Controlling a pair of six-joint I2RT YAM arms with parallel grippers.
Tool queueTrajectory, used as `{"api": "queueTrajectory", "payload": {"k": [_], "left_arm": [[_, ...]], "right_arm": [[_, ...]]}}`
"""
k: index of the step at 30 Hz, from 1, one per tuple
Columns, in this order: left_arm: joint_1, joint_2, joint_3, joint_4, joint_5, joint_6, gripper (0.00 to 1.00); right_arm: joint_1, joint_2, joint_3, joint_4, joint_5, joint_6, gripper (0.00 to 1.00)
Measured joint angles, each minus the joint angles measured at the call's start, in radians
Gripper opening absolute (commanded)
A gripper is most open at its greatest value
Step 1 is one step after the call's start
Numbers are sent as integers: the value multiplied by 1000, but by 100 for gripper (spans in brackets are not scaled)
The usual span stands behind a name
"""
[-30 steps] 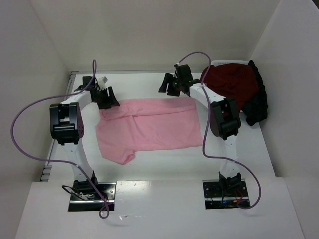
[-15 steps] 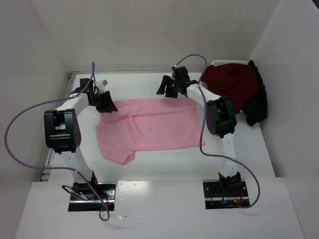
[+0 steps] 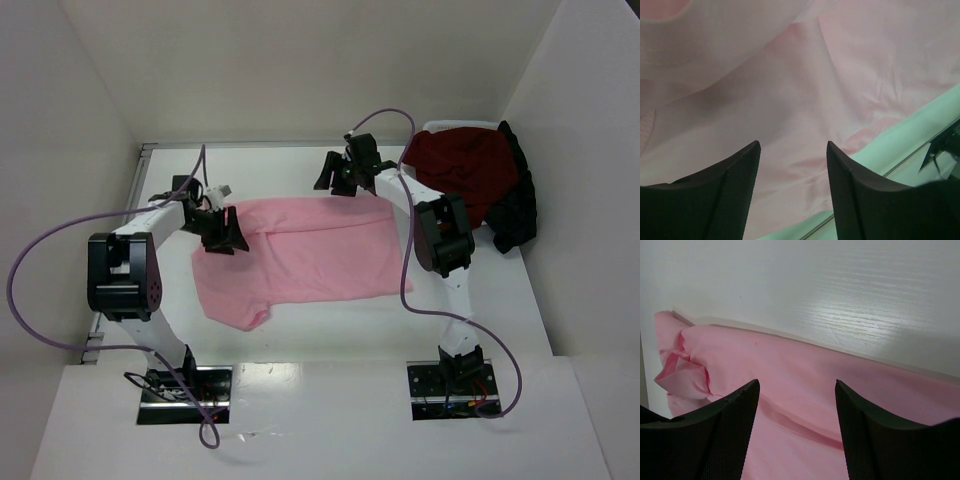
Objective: Fold and stack the t-shirts
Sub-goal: Fold the flattened tshirt in 1/3 of the way
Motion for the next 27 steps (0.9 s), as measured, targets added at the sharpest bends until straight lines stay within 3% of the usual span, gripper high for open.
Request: {"api": "queueTrajectory", "payload": {"k": [4,11,16,19,23,27], "left_arm": [[0,-47,4,34,-55,-55,73],[0,-91,127,192,-303,-155,73],[3,51,174,267,-401,-206,61],[3,135,173,264,-418,-224,59],[3,163,169,255,-414,-224,51],[3,161,169,262,-369,-207,26]], "right_arm": [[0,0,-1,0,1,-8,68],[0,-5,-33,5,12,-15,68],[0,-13,-71,4,24,-19,68],[0,-23,-89,5,36,-21,69],[0,-46,-113,5,50,-22,69],[0,-60,-115,5,60,-22,69]]}}
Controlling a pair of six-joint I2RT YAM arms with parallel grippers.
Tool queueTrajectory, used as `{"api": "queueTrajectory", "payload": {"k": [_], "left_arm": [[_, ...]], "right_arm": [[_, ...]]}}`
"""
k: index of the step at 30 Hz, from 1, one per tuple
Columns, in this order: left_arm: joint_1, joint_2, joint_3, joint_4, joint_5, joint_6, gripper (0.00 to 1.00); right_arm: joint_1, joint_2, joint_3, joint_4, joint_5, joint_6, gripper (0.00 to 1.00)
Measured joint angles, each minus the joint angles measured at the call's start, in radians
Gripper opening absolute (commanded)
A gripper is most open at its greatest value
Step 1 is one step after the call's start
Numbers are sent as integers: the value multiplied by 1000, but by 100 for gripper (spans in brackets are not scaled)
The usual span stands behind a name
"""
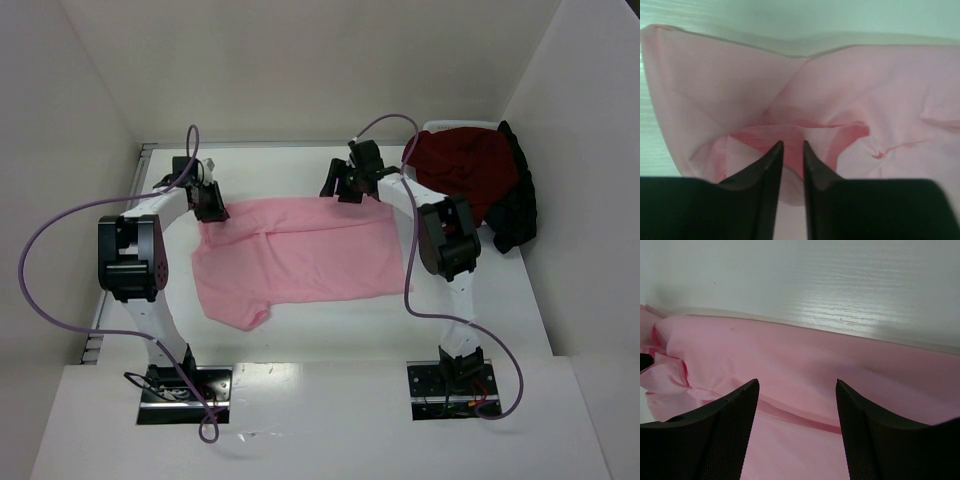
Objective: Fold and stack the t-shirts
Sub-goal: Fold the flattened tshirt in 1/3 of the way
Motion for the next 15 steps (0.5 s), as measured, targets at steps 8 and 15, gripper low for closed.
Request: {"api": "queueTrajectory", "payload": {"k": [8,15], "left_arm": [[0,-35,-16,-32,86,56,0],[0,-92,-66,-86,111,82,0]], "right_arm": [[0,-8,0,0,4,0,69],[0,-8,-2,2,5,0,69]]}}
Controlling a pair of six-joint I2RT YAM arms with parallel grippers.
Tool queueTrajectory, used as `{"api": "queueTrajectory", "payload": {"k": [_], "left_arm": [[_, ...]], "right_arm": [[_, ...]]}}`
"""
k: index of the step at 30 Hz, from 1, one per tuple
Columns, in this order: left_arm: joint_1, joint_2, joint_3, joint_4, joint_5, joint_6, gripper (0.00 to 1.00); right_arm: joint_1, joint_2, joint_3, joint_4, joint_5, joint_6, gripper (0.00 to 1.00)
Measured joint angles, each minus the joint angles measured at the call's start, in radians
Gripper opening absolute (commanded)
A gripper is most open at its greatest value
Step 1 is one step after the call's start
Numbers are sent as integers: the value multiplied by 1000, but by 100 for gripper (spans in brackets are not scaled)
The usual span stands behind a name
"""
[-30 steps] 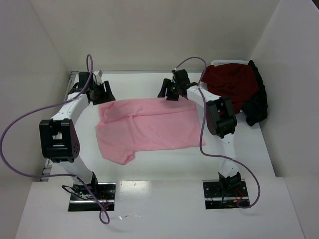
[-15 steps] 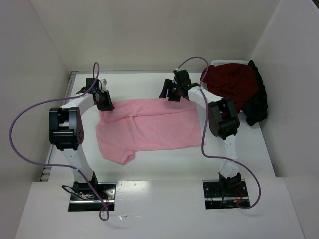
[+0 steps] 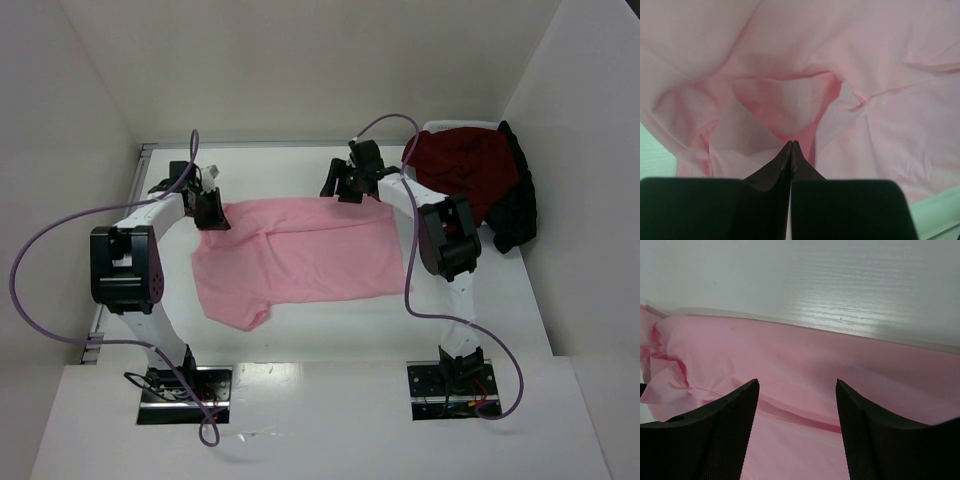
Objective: Fold and stack the t-shirts
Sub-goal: Fold the flattened tshirt in 1/3 of the way
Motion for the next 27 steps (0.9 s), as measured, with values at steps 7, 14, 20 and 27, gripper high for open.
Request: {"api": "queueTrajectory", "payload": {"k": [7,14,20,27], "left_arm": [[-25,-100,-58,-112,21,25,0],[-166,-102,-73,-251,12,30,45],[-153,-163,-60,-238,-61,-50,75],[-112,-171,49,-122,-201,-111,72]], "right_arm": [[0,-2,-28,3,3,-4,69],[0,-5,-37,3,8,-9,69],[0,-6,-37,3,14,-11,69],[0,-21,-53,3,27,-12,70]]}}
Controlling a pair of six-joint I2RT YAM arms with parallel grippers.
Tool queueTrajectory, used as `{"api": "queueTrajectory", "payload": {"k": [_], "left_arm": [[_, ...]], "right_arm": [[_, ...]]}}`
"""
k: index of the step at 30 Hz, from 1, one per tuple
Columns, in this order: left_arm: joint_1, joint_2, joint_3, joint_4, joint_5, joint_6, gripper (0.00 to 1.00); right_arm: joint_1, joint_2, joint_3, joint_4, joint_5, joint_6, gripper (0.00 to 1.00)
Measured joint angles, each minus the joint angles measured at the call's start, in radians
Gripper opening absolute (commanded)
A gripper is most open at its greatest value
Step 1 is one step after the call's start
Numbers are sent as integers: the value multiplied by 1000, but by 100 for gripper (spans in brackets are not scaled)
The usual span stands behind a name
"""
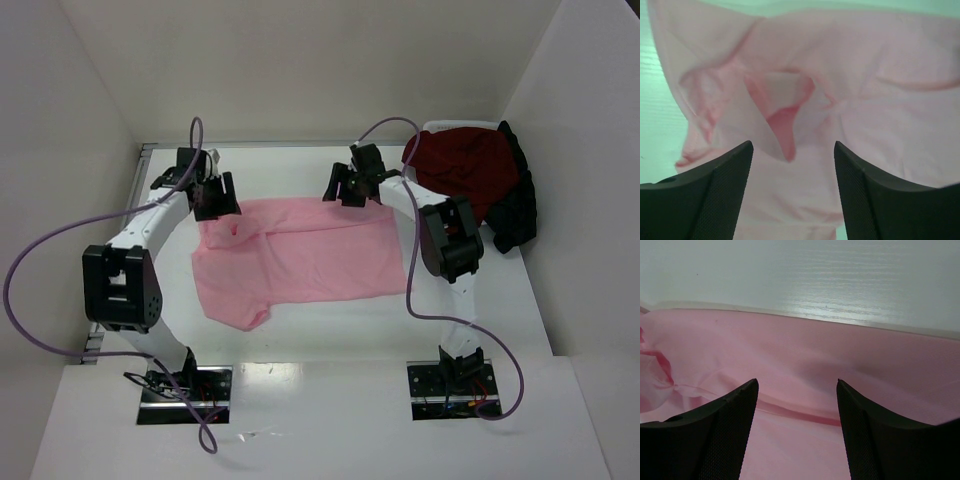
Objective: Fold and stack the t-shirts
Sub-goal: Fold the flattened tshirt in 1/3 of the way
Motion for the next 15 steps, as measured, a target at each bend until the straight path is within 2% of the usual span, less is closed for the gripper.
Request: {"api": "queueTrajectory", "payload": {"k": [3,7,10,15], "left_arm": [[4,56,7,44,-71,-22,68],[16,130,3,80,-121,-24,68],[31,174,5,108,-119,-16,67],[47,229,11,137,-49,-6,56]], "right_arm": [[0,-7,-9,1,6,-6,71],[0,-14,-19,1,14,-9,71],[0,-19,-26,2,21,-10,71],[0,-22,-31,2,23,-10,71]]}}
